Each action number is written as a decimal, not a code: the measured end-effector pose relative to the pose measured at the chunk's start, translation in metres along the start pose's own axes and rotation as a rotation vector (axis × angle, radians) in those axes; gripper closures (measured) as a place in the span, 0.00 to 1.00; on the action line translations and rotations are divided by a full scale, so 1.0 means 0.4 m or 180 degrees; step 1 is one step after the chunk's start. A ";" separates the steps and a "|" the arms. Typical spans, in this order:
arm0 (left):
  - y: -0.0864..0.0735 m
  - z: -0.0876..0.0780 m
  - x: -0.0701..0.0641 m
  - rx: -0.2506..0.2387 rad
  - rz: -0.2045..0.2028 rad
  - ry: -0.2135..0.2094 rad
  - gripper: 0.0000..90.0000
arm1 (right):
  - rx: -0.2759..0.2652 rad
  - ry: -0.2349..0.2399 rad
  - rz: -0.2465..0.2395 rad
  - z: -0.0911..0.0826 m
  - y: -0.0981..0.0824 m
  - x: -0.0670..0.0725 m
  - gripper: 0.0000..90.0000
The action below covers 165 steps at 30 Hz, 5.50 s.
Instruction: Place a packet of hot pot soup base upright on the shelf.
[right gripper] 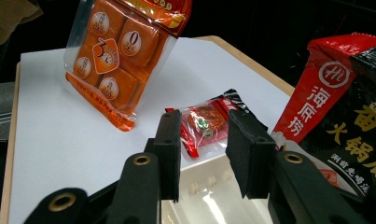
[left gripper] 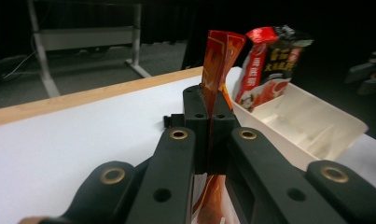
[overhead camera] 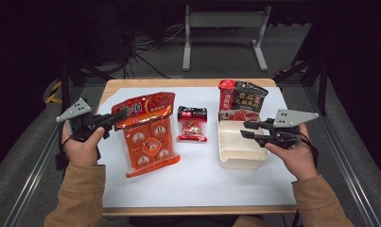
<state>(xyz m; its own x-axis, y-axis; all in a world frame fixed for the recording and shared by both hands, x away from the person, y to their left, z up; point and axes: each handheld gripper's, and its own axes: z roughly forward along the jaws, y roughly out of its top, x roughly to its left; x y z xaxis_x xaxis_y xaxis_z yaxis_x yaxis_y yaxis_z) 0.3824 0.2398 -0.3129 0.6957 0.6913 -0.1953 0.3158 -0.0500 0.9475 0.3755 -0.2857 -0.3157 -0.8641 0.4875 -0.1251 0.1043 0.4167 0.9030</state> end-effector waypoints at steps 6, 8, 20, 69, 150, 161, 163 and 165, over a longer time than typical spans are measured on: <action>0.022 -0.002 -0.051 -0.0035 0.0191 -0.0105 1.00 | -0.0030 -0.0026 0.0005 -0.010 0.004 -0.004 0.73; 0.030 -0.002 -0.069 -0.0048 0.0240 -0.0169 1.00 | -0.0046 -0.0018 0.0010 -0.010 0.006 -0.002 0.72; 0.065 0.001 -0.174 -0.0081 0.0608 -0.0523 1.00 | -0.0177 0.0034 0.0005 0.004 0.024 0.006 0.66; 0.106 0.037 -0.263 -0.0266 0.0821 -0.0898 1.00 | -0.0474 0.0703 0.0218 0.257 0.055 0.094 0.30; 0.099 0.039 -0.226 -0.0154 0.0661 -0.0752 0.76 | -0.0047 0.1256 -0.0062 0.251 0.105 0.141 0.78; 0.082 0.072 -0.192 0.0358 0.0599 -0.0562 0.35 | -0.0086 0.1066 0.0004 0.191 0.148 0.099 0.78; 0.078 0.074 -0.185 0.0387 0.0598 -0.0544 0.32 | -0.0056 0.0978 0.0006 0.176 0.160 0.086 0.78; 0.077 0.074 -0.182 0.0407 0.0600 -0.0529 0.30 | -0.0039 0.0908 0.0010 0.166 0.167 0.077 0.78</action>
<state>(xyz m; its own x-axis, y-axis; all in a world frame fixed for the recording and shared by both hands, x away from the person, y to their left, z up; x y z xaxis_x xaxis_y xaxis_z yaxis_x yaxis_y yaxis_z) 0.3606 0.1668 -0.2771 0.8429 0.5338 -0.0674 0.2422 -0.2645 0.9335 0.3884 -0.1919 -0.2863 -0.9676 0.2525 -0.0031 0.1028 0.4052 0.9084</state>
